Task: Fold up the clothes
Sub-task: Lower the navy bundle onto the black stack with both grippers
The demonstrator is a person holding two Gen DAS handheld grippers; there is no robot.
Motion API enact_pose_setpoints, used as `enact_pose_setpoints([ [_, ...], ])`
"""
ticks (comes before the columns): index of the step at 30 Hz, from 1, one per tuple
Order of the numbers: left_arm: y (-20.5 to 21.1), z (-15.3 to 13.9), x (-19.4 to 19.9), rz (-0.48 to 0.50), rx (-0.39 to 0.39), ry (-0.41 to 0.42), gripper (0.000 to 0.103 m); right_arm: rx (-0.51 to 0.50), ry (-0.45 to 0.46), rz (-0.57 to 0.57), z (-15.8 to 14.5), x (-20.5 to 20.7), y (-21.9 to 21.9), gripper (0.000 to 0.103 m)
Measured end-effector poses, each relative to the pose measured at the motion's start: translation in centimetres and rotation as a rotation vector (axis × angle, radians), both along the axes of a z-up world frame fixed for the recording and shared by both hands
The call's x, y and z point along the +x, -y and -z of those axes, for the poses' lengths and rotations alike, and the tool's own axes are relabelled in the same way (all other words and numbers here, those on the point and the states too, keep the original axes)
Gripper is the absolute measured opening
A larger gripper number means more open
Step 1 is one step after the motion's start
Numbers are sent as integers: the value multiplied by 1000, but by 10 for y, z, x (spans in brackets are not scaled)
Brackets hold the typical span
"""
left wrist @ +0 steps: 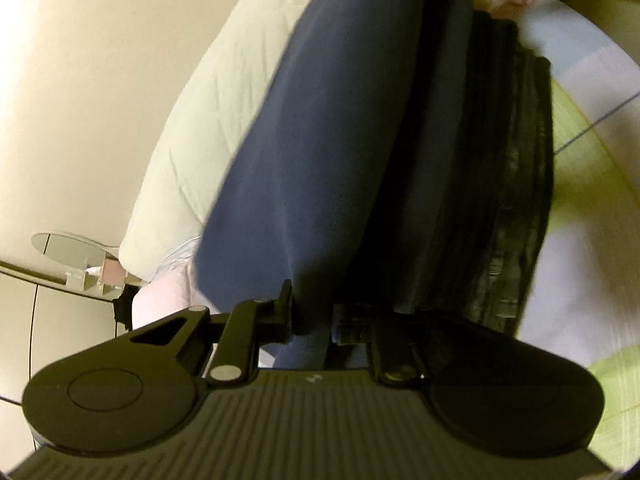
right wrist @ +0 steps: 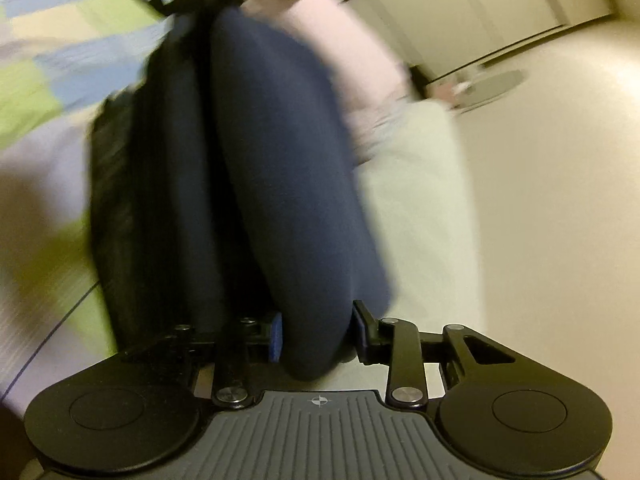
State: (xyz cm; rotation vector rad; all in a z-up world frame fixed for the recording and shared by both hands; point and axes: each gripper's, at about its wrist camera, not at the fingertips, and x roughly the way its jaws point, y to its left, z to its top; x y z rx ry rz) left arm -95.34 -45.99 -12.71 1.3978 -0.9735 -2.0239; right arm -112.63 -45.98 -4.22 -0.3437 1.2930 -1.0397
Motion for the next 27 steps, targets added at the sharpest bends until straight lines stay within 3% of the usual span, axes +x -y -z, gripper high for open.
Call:
enact_pose_setpoints([
  [7, 0, -8, 14, -15, 13, -7, 18, -3, -4, 18, -1, 3, 0, 42],
  [14, -1, -18, 57, -128, 87, -68, 19, 17, -31, 81, -4, 4, -11, 43],
  [19, 5, -41, 70, -186, 65, -190, 19, 101, 179, 211, -36, 3, -13, 43],
  [24, 32, -64, 47, -252, 283, -346, 19, 101, 528, 313, -82, -1, 7, 43],
  [27, 49, -78, 33, -291, 415, -439, 19, 122, 723, 413, -91, -15, 35, 43],
])
